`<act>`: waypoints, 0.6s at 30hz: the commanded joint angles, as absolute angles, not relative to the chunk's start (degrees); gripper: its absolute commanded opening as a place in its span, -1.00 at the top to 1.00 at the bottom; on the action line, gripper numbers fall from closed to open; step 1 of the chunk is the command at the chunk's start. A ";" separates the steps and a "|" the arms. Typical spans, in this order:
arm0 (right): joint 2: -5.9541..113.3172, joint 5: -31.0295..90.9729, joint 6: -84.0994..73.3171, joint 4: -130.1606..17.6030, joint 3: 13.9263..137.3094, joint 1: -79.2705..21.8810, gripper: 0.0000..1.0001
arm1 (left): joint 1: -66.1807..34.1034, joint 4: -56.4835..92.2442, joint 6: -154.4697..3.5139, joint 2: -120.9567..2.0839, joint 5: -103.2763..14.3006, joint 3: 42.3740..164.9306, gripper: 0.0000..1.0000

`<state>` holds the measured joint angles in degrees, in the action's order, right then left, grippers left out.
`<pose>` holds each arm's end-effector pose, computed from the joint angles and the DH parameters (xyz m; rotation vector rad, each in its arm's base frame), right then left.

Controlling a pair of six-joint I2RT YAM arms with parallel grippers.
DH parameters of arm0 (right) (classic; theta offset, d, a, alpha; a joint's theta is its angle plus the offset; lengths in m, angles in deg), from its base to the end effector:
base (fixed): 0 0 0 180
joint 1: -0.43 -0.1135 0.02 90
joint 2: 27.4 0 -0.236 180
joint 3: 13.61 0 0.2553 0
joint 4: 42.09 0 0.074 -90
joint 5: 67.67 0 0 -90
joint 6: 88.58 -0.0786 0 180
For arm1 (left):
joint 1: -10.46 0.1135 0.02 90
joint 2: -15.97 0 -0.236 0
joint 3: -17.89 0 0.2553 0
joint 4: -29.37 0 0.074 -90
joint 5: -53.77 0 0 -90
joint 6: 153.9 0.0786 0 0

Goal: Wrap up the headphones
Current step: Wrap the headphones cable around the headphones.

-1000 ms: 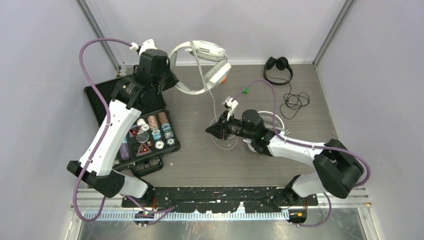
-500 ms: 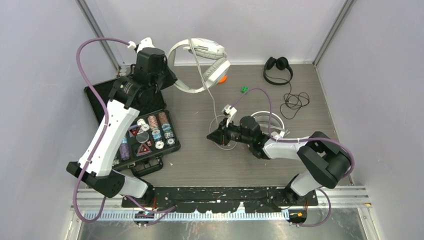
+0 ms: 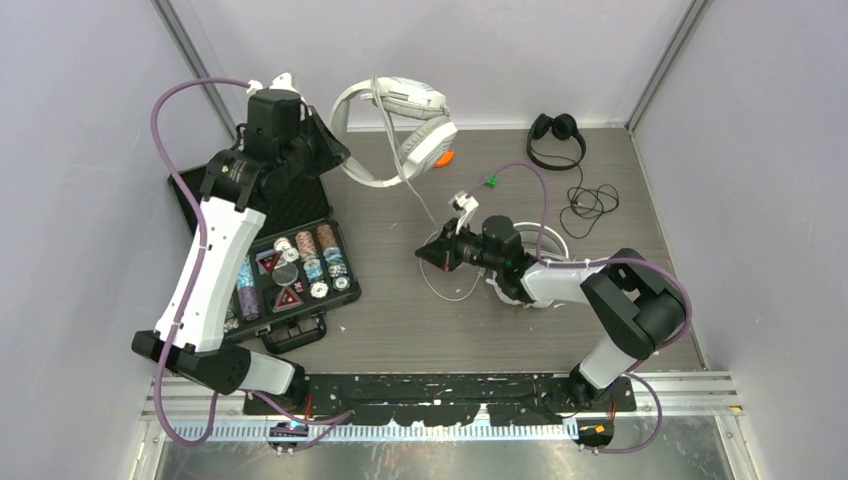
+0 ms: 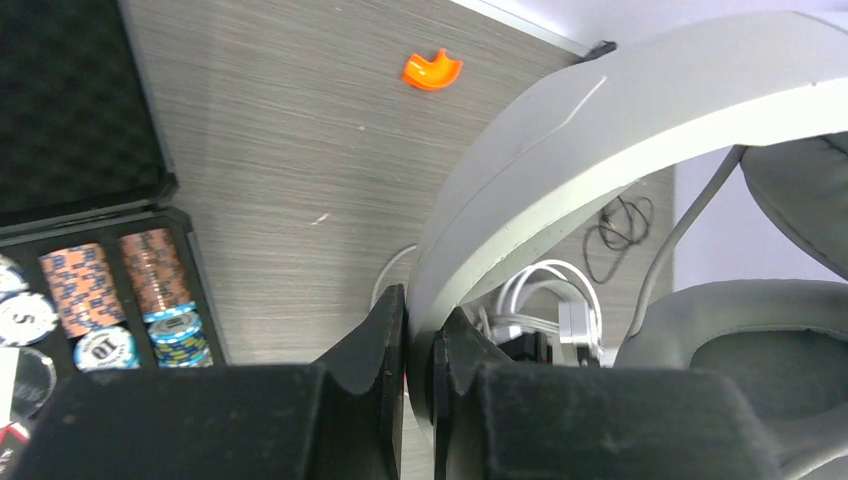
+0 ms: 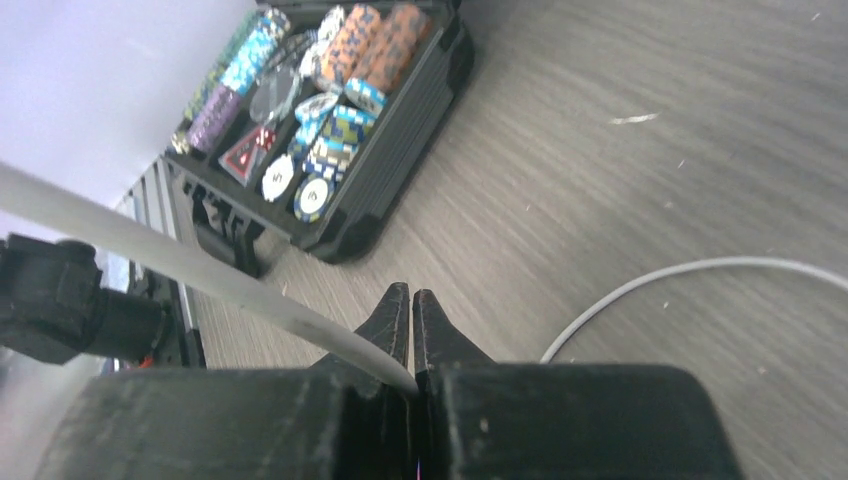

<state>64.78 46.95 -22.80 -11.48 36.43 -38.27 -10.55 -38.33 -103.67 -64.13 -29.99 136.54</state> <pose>0.2611 0.2511 0.1490 -0.5689 1.8216 1.1504 0.2943 -0.1039 0.4310 -0.4124 2.0801 -0.5300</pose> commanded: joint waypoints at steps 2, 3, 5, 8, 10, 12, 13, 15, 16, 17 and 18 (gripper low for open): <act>66.13 50.14 -25.84 -9.02 40.64 -35.77 1.00 | -7.68 -26.76 -103.02 -59.58 -50.78 134.68 1.00; 66.17 50.19 -25.97 -9.28 41.09 -35.50 1.00 | -7.34 -25.52 -102.34 -59.31 -54.32 133.91 1.00; 66.15 49.99 -26.92 -9.78 41.67 -35.07 1.00 | -6.79 -24.27 -100.58 -59.55 -60.54 132.91 1.00; 66.07 51.08 -29.58 -11.43 43.12 -34.03 1.00 | -5.65 -23.79 -95.85 -60.66 -72.19 132.30 1.00; 66.05 53.59 -31.49 -14.12 44.85 -33.30 1.00 | -5.01 -25.13 -93.33 -61.49 -77.50 132.38 1.00; 65.46 55.04 -32.76 -17.24 46.21 -32.40 1.00 | -4.72 -27.02 -89.16 -62.35 -80.37 132.30 1.00; 64.91 55.37 -33.19 -18.16 46.23 -31.98 1.00 | -4.66 -28.35 -87.48 -62.81 -81.20 132.22 1.00; 63.30 56.22 -34.09 -18.76 45.37 -31.12 0.99 | -4.66 -30.99 -81.50 -63.92 -83.80 132.20 1.00; 62.01 56.70 -34.66 -18.94 44.65 -30.68 0.99 | -4.70 -32.25 -79.14 -64.46 -85.01 132.21 1.00; 61.13 57.33 -35.18 -19.36 44.07 -30.25 0.99 | -4.66 -33.38 -76.93 -64.96 -85.60 132.10 1.00; 60.12 58.14 -35.58 -20.04 43.57 -29.84 0.99 | -4.66 -34.14 -74.80 -65.32 -86.04 131.81 1.00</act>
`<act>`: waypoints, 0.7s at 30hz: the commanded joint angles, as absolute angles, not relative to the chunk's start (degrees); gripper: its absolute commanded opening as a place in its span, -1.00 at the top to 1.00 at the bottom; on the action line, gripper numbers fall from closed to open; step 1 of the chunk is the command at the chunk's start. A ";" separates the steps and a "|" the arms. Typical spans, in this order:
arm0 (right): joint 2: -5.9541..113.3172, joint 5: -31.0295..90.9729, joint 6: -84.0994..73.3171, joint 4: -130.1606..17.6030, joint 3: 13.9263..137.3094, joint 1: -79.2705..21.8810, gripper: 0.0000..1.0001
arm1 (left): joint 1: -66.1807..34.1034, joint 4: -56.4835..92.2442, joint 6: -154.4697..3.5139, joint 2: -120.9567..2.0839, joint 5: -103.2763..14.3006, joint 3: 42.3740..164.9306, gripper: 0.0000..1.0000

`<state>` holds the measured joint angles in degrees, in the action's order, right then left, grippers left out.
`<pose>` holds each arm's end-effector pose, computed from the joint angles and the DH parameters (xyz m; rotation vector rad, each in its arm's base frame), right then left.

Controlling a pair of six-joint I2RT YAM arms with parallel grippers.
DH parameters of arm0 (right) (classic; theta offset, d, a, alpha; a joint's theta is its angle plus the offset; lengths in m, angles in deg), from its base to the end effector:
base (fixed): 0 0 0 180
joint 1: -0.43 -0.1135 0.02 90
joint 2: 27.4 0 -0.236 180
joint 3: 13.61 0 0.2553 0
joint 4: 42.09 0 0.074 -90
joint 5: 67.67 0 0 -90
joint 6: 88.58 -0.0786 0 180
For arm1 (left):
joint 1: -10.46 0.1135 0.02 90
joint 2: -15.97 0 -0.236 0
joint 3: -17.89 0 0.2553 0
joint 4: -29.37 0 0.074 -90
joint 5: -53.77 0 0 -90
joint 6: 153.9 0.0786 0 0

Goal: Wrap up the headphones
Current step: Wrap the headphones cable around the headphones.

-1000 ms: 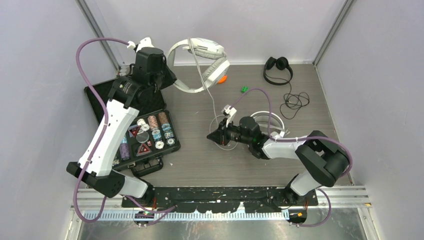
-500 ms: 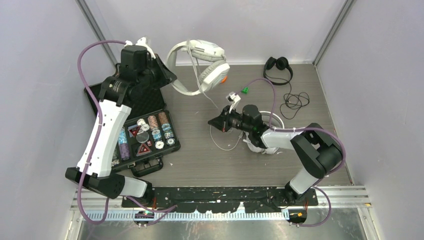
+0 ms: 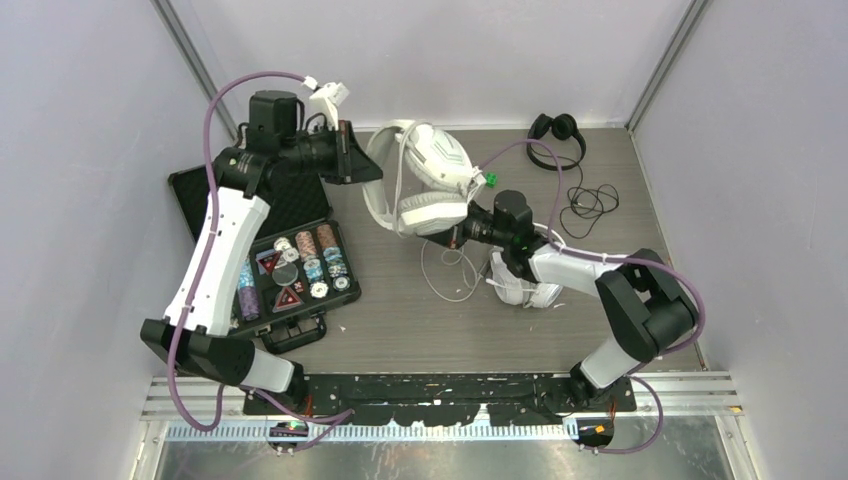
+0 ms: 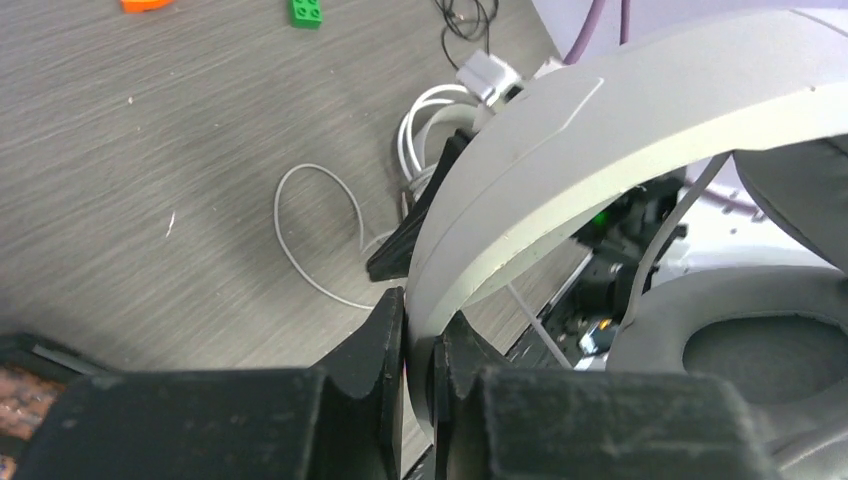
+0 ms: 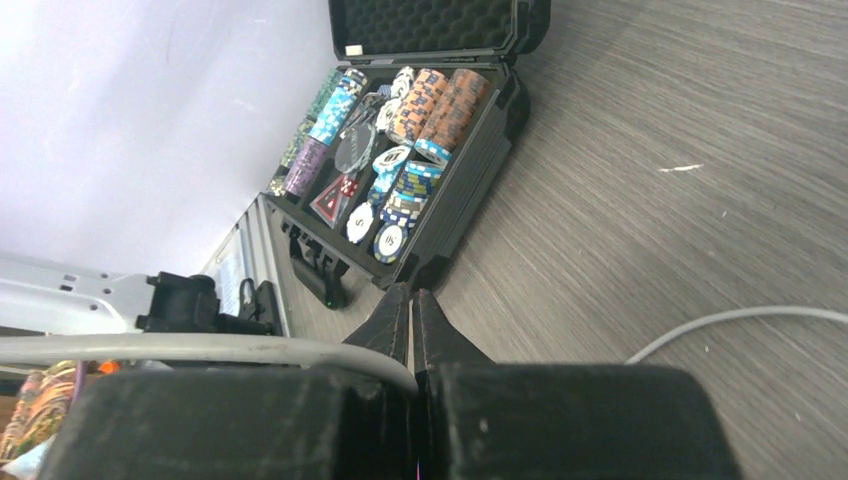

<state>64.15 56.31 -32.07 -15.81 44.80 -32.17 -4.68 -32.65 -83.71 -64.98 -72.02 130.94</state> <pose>0.2951 0.2408 0.1932 -0.4736 1.8031 1.3311 0.2955 -0.1276 0.4135 0.3076 2.1233 -1.0158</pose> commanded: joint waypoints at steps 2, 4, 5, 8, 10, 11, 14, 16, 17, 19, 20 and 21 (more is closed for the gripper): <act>58.03 59.43 -35.97 -22.04 42.96 -29.31 0.98 | -4.73 -35.15 -70.29 -65.94 -85.89 131.18 1.00; 56.11 60.53 -35.98 -25.29 43.07 -29.13 0.95 | -5.14 -35.78 -66.01 -66.70 -84.06 131.20 1.00; 55.24 61.22 -36.10 -27.33 43.49 -29.18 0.93 | -5.93 -36.48 -63.47 -67.10 -81.98 131.51 1.00; 52.89 65.94 -39.28 -29.70 44.27 -29.19 0.88 | -10.07 -42.73 -49.48 -69.15 -76.14 134.02 1.00; 51.27 67.78 -41.41 -30.94 44.67 -29.18 0.88 | -13.59 -45.41 -40.96 -70.25 -70.11 134.28 1.00; 50.48 68.86 -41.61 -32.52 45.25 -29.19 0.88 | -14.83 -46.47 -36.06 -70.95 -68.35 133.86 1.00; 48.33 71.44 -40.26 -39.43 46.91 -29.18 0.89 | -18.42 -48.88 -24.16 -72.60 -61.99 132.76 1.00; 46.87 72.30 -36.25 -47.70 48.88 -29.14 0.90 | -18.92 -48.17 -21.92 -73.72 -59.70 132.82 1.00; 46.28 72.14 -33.59 -52.27 49.91 -29.16 0.90 | -19.16 -48.32 -20.92 -74.21 -58.76 133.27 1.00; 45.07 70.08 -29.35 -61.27 51.94 -29.19 0.90 | -19.67 -47.39 -18.86 -74.80 -57.17 133.37 1.00; 44.48 68.94 -27.98 -64.26 52.83 -29.18 0.90 | -20.06 -46.62 -17.94 -74.77 -56.21 133.16 1.00; 43.98 68.41 -27.11 -66.47 53.34 -29.19 0.90 | -20.46 -45.71 -17.04 -74.63 -55.18 133.03 1.00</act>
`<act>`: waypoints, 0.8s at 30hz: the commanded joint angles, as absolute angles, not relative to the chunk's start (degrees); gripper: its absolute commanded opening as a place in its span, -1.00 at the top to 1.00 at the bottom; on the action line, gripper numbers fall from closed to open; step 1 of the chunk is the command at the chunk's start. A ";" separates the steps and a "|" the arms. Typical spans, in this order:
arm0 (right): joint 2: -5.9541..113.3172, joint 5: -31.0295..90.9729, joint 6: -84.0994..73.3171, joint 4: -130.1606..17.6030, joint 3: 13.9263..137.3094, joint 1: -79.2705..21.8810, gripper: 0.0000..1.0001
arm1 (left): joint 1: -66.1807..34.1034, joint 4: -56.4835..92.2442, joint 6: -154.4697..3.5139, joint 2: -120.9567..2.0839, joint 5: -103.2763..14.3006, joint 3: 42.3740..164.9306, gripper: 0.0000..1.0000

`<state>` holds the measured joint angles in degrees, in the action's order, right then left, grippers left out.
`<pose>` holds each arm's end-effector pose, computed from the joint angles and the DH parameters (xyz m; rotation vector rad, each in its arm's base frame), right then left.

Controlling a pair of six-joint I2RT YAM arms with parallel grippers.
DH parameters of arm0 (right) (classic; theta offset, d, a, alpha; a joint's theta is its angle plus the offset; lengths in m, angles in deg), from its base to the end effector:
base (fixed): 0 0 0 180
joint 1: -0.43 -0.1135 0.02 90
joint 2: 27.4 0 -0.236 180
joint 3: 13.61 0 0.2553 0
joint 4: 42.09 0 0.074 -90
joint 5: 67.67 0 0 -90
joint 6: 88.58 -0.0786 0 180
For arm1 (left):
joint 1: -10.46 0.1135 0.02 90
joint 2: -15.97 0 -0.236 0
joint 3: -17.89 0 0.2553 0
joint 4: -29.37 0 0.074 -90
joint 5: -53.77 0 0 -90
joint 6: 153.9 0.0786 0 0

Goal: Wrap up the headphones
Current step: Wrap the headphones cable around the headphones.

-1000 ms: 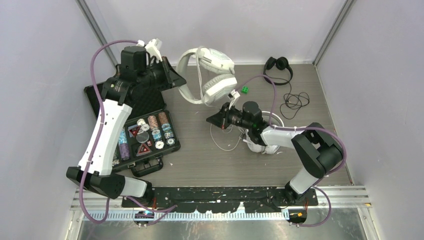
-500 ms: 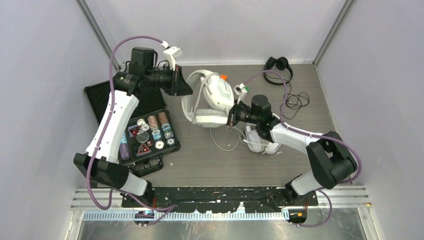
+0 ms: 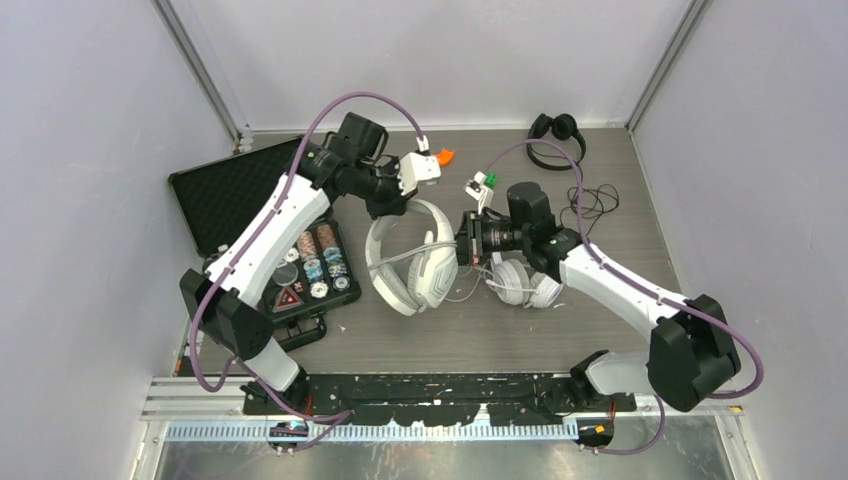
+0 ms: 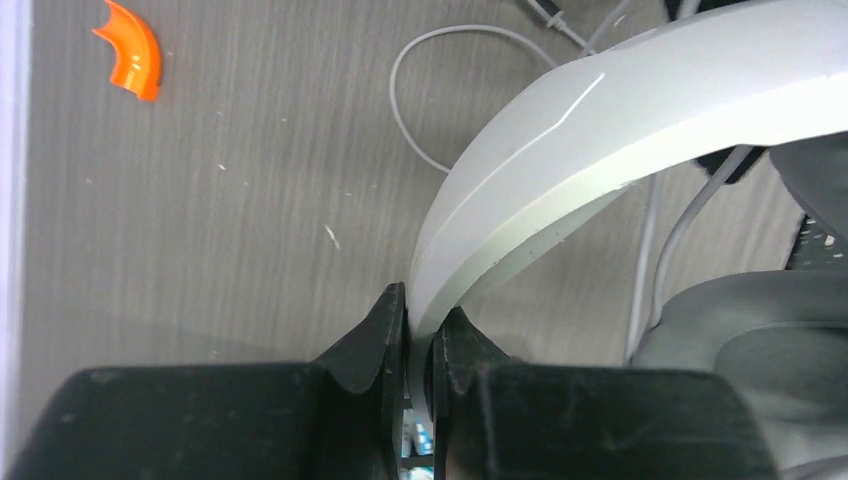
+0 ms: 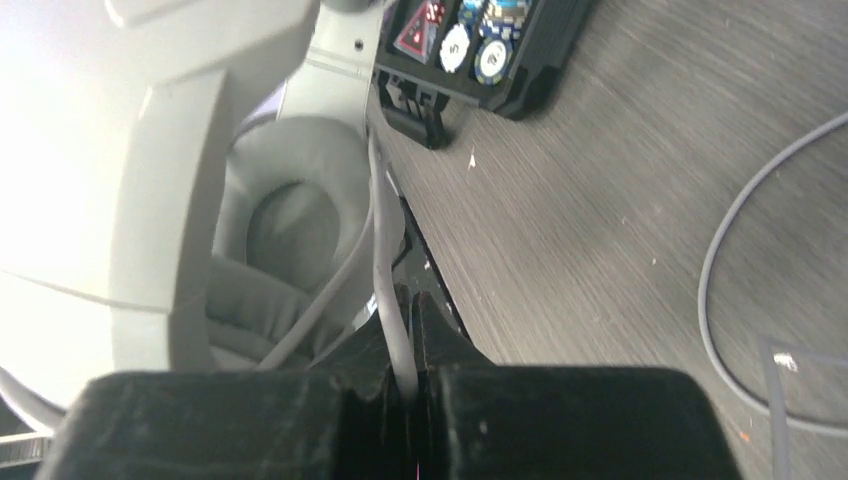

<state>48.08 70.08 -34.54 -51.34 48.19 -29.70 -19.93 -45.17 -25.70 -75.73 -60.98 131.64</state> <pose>0.2525 0.2138 0.2322 -0.5052 2.1151 1.5283 0.2871 -0.2065 0.3299 1.5140 1.8996 -0.4743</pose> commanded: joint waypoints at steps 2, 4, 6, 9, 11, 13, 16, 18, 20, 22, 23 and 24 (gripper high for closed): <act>43.01 68.21 -26.09 -69.63 53.88 -29.19 0.90 | -20.65 -44.39 -16.02 -74.51 -54.20 133.11 1.00; 42.32 68.09 -25.47 -72.66 54.27 -29.16 0.89 | -20.65 -43.73 -15.39 -74.55 -53.45 133.63 1.00; 41.54 67.27 -25.17 -74.38 54.28 -29.19 0.83 | -20.73 -43.64 -14.71 -74.76 -52.37 134.31 1.00; 40.40 66.21 -24.78 -75.99 54.70 -29.18 0.82 | -20.74 -44.42 -13.37 -75.09 -51.19 134.77 1.00; 40.07 66.23 -25.08 -76.34 55.09 -29.19 0.83 | -20.82 -44.07 -12.38 -75.06 -51.01 134.28 1.00; 40.12 67.69 -25.98 -77.22 55.77 -29.18 0.78 | -20.83 -43.66 -11.64 -75.08 -51.34 133.95 1.00; 40.28 70.10 -25.38 -80.44 57.60 -29.19 0.75 | -20.78 -43.88 -11.15 -75.01 -52.82 133.93 1.00; 39.68 69.65 -24.44 -81.96 58.08 -29.14 0.75 | -20.83 -43.65 -10.58 -74.62 -53.79 133.48 1.00; 39.78 68.92 -23.32 -83.60 58.70 -29.18 0.74 | -20.82 -43.47 -10.20 -74.47 -54.66 133.18 1.00; 40.02 69.02 -23.04 -83.86 58.80 -29.18 0.83 | -20.87 -42.93 -10.34 -74.54 -55.05 133.09 1.00; 40.29 69.31 -23.29 -83.67 58.76 -29.19 0.87 | -20.91 -42.93 -10.31 -74.82 -54.93 133.13 1.00; 40.46 69.78 -23.56 -83.64 58.82 -29.12 0.88 | -20.92 -43.06 -10.21 -75.08 -54.45 133.16 1.00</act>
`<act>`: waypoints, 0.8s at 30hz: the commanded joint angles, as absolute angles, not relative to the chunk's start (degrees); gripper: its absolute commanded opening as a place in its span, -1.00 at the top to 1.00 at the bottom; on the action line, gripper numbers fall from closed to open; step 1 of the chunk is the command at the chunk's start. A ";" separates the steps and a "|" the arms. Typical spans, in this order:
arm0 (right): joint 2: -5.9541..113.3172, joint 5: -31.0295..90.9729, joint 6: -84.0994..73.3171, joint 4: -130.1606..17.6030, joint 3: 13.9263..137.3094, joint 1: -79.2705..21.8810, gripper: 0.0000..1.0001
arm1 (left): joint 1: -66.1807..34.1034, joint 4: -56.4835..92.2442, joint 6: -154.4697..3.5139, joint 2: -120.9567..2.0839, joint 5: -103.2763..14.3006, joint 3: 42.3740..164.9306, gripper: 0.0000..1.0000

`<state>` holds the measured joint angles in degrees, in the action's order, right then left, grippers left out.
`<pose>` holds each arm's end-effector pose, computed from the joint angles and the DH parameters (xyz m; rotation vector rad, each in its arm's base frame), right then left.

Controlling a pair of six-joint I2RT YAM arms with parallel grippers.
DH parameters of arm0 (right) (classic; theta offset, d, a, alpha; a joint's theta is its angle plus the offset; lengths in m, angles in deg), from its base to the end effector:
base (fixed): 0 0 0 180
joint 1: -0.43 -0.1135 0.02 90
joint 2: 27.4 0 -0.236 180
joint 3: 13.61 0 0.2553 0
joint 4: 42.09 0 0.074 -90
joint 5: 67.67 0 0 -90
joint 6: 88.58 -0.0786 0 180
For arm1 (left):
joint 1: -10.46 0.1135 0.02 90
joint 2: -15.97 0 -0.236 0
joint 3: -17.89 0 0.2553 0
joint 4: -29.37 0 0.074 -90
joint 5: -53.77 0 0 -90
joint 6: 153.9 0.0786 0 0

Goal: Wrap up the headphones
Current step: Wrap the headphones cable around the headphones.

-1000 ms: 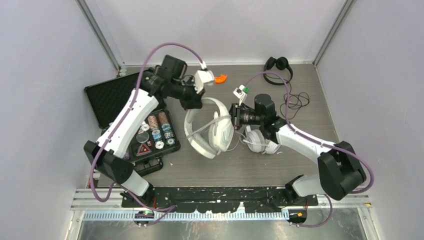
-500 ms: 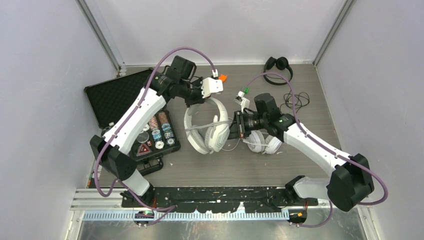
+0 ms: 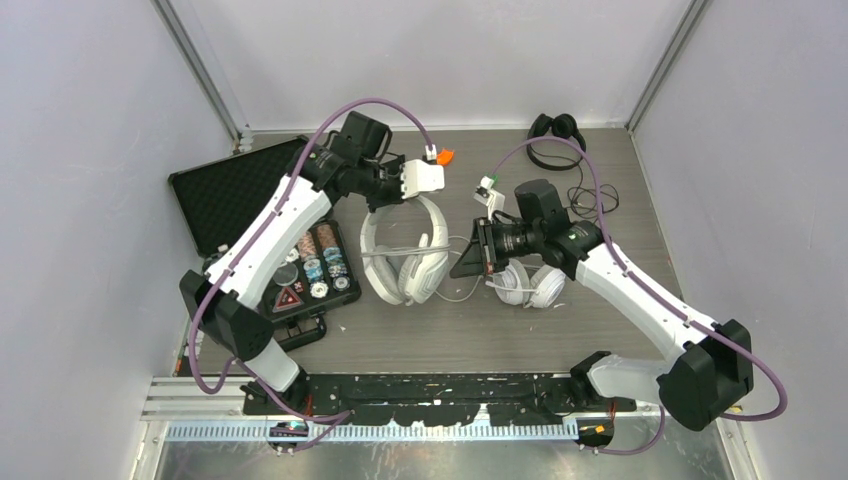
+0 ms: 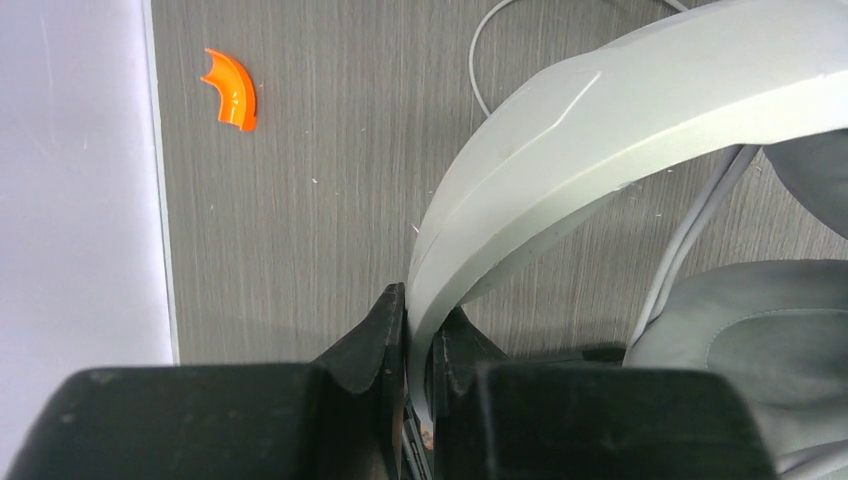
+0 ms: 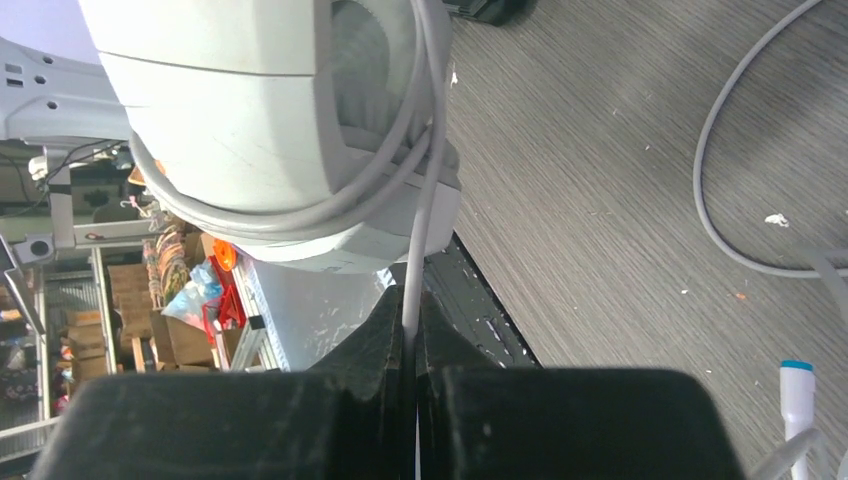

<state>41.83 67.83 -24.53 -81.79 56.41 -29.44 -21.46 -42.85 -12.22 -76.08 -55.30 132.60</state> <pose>0.2253 0.1941 0.2566 -0.5489 2.3235 1.3911 0.2922 -0.2123 0.3348 1.6981 1.6781 -0.2437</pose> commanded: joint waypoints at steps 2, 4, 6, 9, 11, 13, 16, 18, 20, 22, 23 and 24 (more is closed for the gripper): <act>40.54 70.11 -24.48 -83.59 59.07 -29.13 0.89 | -20.99 -43.04 -9.92 -75.48 -52.78 133.05 1.00; 40.24 70.46 -25.39 -83.01 59.28 -29.16 0.89 | -21.00 -42.49 -9.66 -75.53 -51.19 132.43 1.00; 39.94 71.66 -26.72 -81.68 59.36 -29.18 0.89 | -20.99 -41.58 -9.47 -75.14 -50.32 131.43 1.00; 39.59 73.57 -29.80 -77.75 59.20 -29.18 0.85 | -21.09 -39.88 -9.38 -74.34 -49.36 129.91 1.00; 39.64 75.85 -32.85 -73.80 58.43 -29.11 0.87 | -21.17 -38.95 -9.28 -73.93 -49.02 129.11 1.00; 39.87 78.03 -35.44 -70.23 57.37 -29.17 0.99 | -21.25 -37.65 -8.89 -73.50 -48.26 128.15 1.00; 39.88 79.53 -36.86 -68.51 56.80 -29.18 0.98 | -21.61 -35.02 -8.14 -72.86 -45.79 126.53 1.00; 39.72 80.10 -38.58 -66.38 56.51 -29.18 0.96 | -22.09 -32.75 -7.74 -72.46 -43.66 125.31 1.00; 39.66 81.57 -42.72 -61.65 55.49 -29.21 0.90 | -22.29 -30.69 -7.50 -71.88 -42.50 124.05 1.00; 39.94 82.83 -48.03 -55.02 53.93 -29.23 0.84 | -22.41 -28.95 -7.59 -71.26 -42.26 123.10 1.00; 40.11 83.02 -50.29 -51.48 53.20 -29.21 0.81 | -22.37 -28.24 -7.77 -71.09 -42.40 122.83 1.00; 40.29 83.01 -52.19 -49.02 52.59 -29.26 0.80 | -22.38 -27.90 -8.24 -70.98 -42.46 122.81 1.00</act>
